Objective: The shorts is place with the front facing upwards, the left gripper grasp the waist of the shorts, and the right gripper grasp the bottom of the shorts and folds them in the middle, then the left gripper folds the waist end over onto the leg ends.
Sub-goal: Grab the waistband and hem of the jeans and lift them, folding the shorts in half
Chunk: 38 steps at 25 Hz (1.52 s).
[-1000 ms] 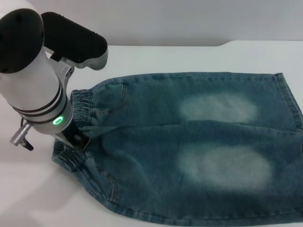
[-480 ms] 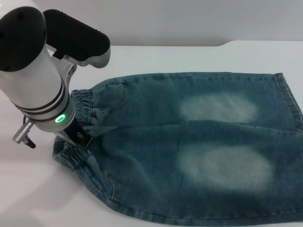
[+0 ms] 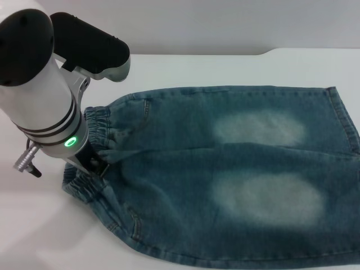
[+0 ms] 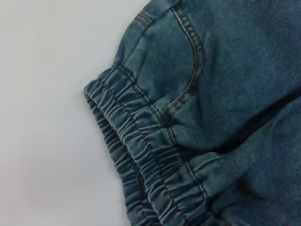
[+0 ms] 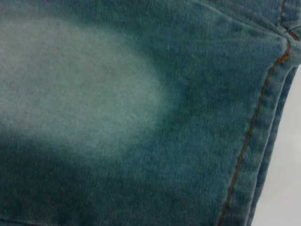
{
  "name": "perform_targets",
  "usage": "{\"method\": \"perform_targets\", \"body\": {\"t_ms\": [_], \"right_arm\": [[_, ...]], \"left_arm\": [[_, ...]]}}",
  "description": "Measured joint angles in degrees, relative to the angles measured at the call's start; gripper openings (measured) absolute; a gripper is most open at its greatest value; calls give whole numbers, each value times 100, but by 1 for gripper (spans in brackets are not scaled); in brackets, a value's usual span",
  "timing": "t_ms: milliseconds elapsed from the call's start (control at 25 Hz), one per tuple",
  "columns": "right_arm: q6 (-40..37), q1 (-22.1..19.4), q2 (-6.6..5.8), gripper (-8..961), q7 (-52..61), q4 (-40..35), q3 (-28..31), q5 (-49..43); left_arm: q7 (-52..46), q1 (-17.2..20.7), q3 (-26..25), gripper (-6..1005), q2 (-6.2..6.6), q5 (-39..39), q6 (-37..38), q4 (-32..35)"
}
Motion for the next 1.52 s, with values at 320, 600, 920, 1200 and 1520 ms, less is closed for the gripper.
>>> {"method": "perform_targets", "body": {"t_ms": [320, 600, 920, 1200, 1520], "right_arm": [[-65, -23, 144, 19, 2, -12, 1, -378], [-251, 10, 200, 196, 1, 221, -19, -684], [-292, 45, 221, 437, 1, 180, -151, -661], [-288, -18, 249, 630, 1, 152, -173, -661], [-186, -34, 288, 652, 1, -38, -235, -661]], "left_arm": [[34, -7, -4, 15, 0, 0, -15, 16], [49, -33, -1, 14, -2, 0, -18, 50], [52, -56, 1, 15, -11, 0, -10, 59], [49, -96, 1, 14, -16, 0, 3, 59], [9, -117, 6, 14, -20, 0, -23, 25]]}}
